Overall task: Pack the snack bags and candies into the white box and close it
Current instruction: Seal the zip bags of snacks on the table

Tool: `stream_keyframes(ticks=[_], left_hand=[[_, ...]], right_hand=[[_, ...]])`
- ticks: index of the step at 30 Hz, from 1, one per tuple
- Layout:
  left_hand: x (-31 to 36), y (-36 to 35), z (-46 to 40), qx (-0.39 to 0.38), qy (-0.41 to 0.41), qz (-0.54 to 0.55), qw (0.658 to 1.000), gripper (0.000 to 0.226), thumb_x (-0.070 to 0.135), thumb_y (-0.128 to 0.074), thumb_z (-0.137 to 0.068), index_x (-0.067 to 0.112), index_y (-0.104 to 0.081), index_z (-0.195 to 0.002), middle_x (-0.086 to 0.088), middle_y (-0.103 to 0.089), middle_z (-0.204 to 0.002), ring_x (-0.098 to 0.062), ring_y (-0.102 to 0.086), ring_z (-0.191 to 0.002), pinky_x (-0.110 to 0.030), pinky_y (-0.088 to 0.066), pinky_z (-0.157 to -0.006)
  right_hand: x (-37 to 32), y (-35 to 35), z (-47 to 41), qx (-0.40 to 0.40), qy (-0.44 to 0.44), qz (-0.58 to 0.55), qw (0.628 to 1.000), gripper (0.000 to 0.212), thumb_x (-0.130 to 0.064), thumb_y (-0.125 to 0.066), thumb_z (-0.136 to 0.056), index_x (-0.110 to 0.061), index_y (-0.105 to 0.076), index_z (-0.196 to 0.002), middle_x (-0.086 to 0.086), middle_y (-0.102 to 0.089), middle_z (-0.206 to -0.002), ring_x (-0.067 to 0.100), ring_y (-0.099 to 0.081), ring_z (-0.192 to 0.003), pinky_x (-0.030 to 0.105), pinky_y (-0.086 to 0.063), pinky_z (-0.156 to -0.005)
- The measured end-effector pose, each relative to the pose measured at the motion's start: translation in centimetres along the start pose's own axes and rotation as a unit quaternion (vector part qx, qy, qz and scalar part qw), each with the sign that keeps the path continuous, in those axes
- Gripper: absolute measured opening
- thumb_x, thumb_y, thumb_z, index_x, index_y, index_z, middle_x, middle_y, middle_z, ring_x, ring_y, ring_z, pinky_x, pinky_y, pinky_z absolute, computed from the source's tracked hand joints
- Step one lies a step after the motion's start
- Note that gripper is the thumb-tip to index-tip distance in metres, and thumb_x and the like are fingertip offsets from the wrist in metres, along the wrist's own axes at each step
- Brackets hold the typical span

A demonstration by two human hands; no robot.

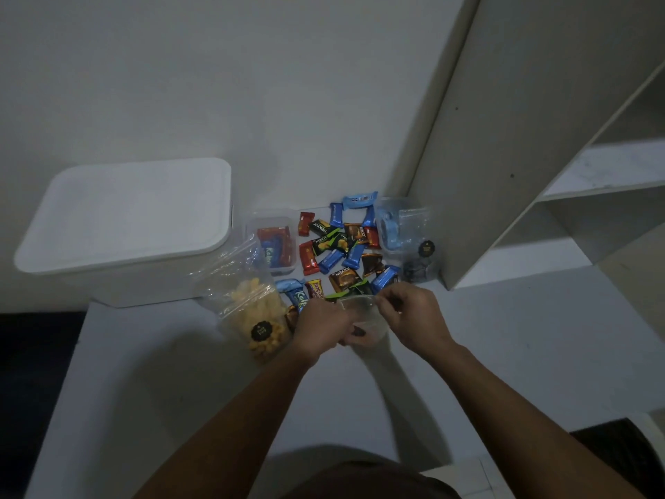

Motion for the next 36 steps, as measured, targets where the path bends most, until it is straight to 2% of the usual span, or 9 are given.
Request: stream_keyframes(ticks=[4, 6, 8, 10, 14, 18, 23, 31, 36], left_hand=[[-0.4, 0.9, -0.1, 0.051, 0.013, 0.034, 0.998, 0.030, 0.036, -0.054, -0.090, 0.009, -0.066, -0.084, -0.007, -0.066, -0.074, -0.018, -0.060, -0.065, -0.033, -0.052, -0.064], [0.0, 2.1, -0.2, 0.114, -0.033, 0.027, 0.993, 0.019, 0.032, -0.056, -0.089, 0.015, -0.061, -0.095, -0.004, -0.063, -0.090, -0.018, -0.061, -0.079, -0.037, -0.055, -0.071], [0.8, 2.6, -0.2, 0.105, -0.108, 0.026, 0.988, 0.027, 0.019, -0.064, -0.086, 0.021, -0.056, -0.111, 0.003, -0.056, -0.107, -0.013, -0.058, -0.090, -0.027, -0.053, -0.066], [1.5, 2.3, -0.5, 0.074, -0.180, -0.014, 0.981, 0.035, 0.011, -0.070, -0.082, 0.024, -0.059, -0.112, 0.008, -0.056, -0.113, -0.009, -0.056, -0.099, -0.019, -0.051, -0.072], [1.8, 2.8, -0.5, 0.117, -0.227, -0.046, 0.966, 0.020, 0.009, -0.071, -0.081, 0.026, -0.068, -0.089, 0.005, -0.065, -0.096, -0.010, -0.059, -0.094, -0.021, -0.048, -0.077], [2.3, 3.1, -0.6, 0.133, -0.239, -0.049, 0.961, 0.022, 0.014, -0.074, -0.078, 0.035, -0.066, -0.075, 0.007, -0.066, -0.087, -0.009, -0.060, -0.088, -0.030, -0.051, -0.078], [2.8, 3.1, -0.7, 0.107, -0.232, -0.043, 0.966, 0.016, 0.017, -0.077, -0.075, 0.032, -0.071, -0.072, 0.011, -0.068, -0.081, -0.006, -0.062, -0.083, -0.033, -0.053, -0.077], [3.7, 2.9, -0.4, 0.067, -0.251, -0.015, 0.965, 0.007, 0.014, -0.074, -0.078, 0.020, -0.073, -0.082, 0.010, -0.068, -0.082, 0.000, -0.061, -0.079, -0.018, -0.047, -0.070], [4.2, 3.4, -0.2, 0.104, -0.278, -0.023, 0.955, 0.002, 0.013, -0.074, -0.077, 0.015, -0.073, -0.078, 0.008, -0.068, -0.078, -0.003, -0.061, -0.077, -0.028, -0.052, -0.072]], right_hand=[[-0.3, -0.5, 0.0, -0.045, 0.017, 0.017, 0.999, 0.007, -0.014, -0.066, -0.088, -0.013, -0.073, -0.088, -0.001, -0.069, -0.080, 0.007, -0.055, -0.066, 0.012, -0.039, -0.061], [-0.3, -0.3, -0.2, -0.048, 0.018, 0.016, 0.999, 0.007, -0.013, -0.066, -0.088, -0.013, -0.073, -0.089, -0.001, -0.068, -0.082, 0.008, -0.055, -0.069, 0.014, -0.039, -0.063], [-0.5, -0.1, -0.4, -0.056, 0.031, 0.024, 0.998, 0.007, -0.013, -0.065, -0.088, -0.014, -0.072, -0.088, -0.002, -0.067, -0.082, 0.007, -0.052, -0.069, 0.016, -0.037, -0.063], [-0.7, 0.1, -0.7, -0.068, 0.038, 0.027, 0.997, 0.007, -0.011, -0.064, -0.089, -0.014, -0.071, -0.087, -0.004, -0.063, -0.080, 0.001, -0.048, -0.066, 0.011, -0.032, -0.061], [-0.9, 0.4, -1.0, -0.078, 0.040, 0.016, 0.996, 0.009, -0.012, -0.062, -0.091, -0.014, -0.069, -0.085, -0.011, -0.055, -0.078, -0.005, -0.047, -0.067, 0.012, -0.032, -0.060], [-0.8, 0.9, -1.0, -0.073, 0.031, -0.033, 0.996, 0.012, -0.024, -0.065, -0.089, -0.015, -0.067, -0.081, -0.005, -0.062, -0.077, 0.007, -0.055, -0.070, 0.029, -0.045, -0.062], [-0.9, 0.9, -0.9, -0.080, 0.040, -0.049, 0.995, 0.012, -0.020, -0.076, -0.079, -0.026, -0.065, -0.078, -0.009, -0.062, -0.076, 0.013, -0.059, -0.072, 0.036, -0.052, -0.067], [-0.4, 1.2, -1.6, -0.037, 0.026, -0.070, 0.997, 0.010, -0.010, -0.077, -0.075, -0.018, -0.073, -0.074, -0.011, -0.065, -0.073, 0.009, -0.062, -0.070, 0.034, -0.053, -0.067], [-1.0, 1.3, -1.8, -0.047, 0.017, -0.102, 0.994, 0.018, -0.012, -0.078, -0.076, -0.026, -0.068, -0.071, -0.006, -0.066, -0.073, 0.013, -0.062, -0.070, 0.035, -0.052, -0.065]])
Point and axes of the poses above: each hand's wrist, its own z-axis away from the middle knuckle, its own y-axis out of the back of the hand, x = y × z, the point moved 7 cm from there along -z, towards the middle knuckle
